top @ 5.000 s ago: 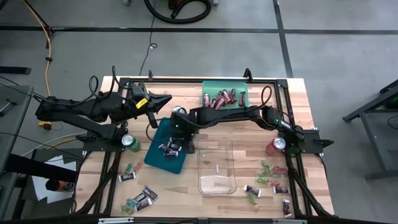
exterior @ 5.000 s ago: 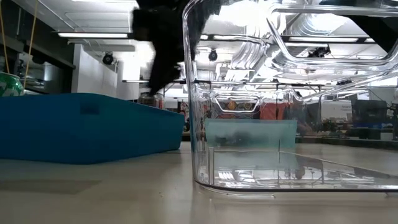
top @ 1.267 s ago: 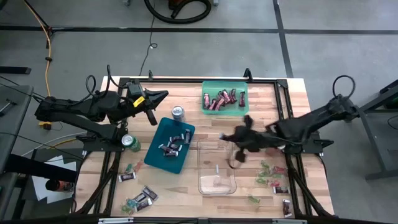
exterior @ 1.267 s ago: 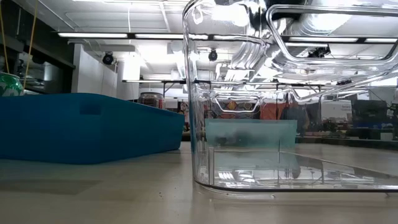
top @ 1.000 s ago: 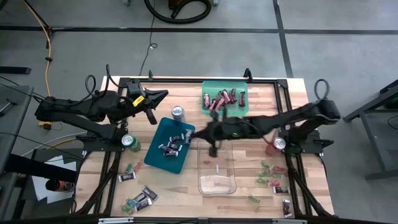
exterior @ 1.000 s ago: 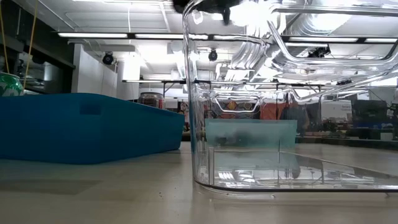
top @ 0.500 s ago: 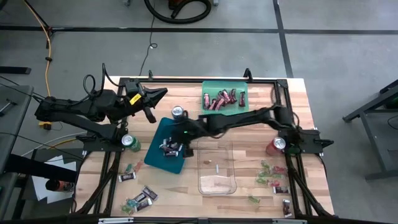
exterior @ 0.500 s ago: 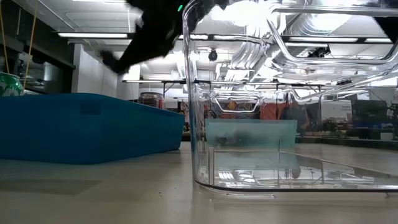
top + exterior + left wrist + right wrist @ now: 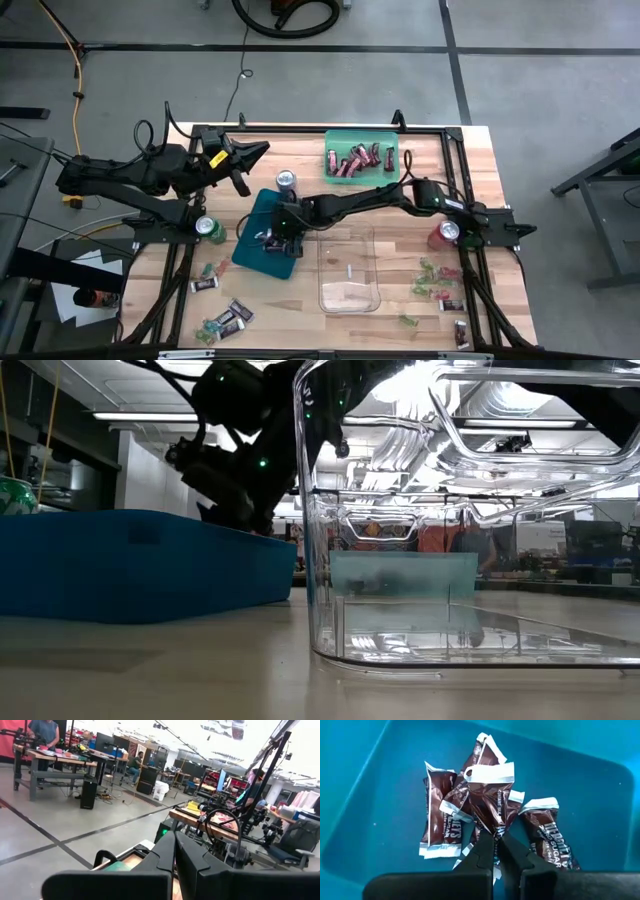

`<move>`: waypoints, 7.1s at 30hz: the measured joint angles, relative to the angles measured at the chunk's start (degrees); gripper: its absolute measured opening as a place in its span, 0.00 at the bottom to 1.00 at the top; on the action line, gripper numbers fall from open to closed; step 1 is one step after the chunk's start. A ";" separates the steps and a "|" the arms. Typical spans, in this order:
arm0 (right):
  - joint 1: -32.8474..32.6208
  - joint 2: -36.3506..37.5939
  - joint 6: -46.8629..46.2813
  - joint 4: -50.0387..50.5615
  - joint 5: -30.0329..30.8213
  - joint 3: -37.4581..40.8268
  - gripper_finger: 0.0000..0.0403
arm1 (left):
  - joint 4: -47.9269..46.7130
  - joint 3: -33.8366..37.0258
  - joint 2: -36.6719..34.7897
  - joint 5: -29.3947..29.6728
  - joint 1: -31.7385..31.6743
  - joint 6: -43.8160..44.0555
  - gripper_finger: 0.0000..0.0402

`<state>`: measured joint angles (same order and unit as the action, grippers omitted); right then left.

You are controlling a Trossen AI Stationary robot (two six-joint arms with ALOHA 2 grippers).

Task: Sort candy
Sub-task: Put the chocolate bar into the blue bin

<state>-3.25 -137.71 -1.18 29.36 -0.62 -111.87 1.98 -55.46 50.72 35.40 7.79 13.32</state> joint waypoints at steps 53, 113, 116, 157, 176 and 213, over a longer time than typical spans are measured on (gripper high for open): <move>-7.98 71.36 -27.33 8.63 12.60 50.28 0.56 | -7.24 -0.02 -1.24 -14.19 0.13 1.60 0.00; -12.50 83.27 -33.54 5.03 25.15 60.22 0.56 | -35.11 3.32 43.75 -32.94 41.35 9.03 0.56; -12.48 83.27 -33.54 5.56 25.61 60.22 0.56 | -33.82 3.32 45.29 -33.21 41.35 9.03 0.56; -12.50 83.25 -33.38 8.70 30.16 60.22 0.56 | -42.30 1.44 12.16 -11.92 31.49 15.82 0.01; -12.50 83.27 -37.84 8.99 30.26 60.22 0.56 | -41.51 0.92 29.42 -26.67 -3.68 26.00 0.00; -12.48 83.25 -40.73 10.41 29.41 60.22 0.56 | -45.06 0.82 17.87 -39.79 -0.33 22.62 0.52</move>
<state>-15.73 -54.46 -41.91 39.77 28.79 -51.66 -43.08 -54.64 68.59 -4.39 7.46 35.94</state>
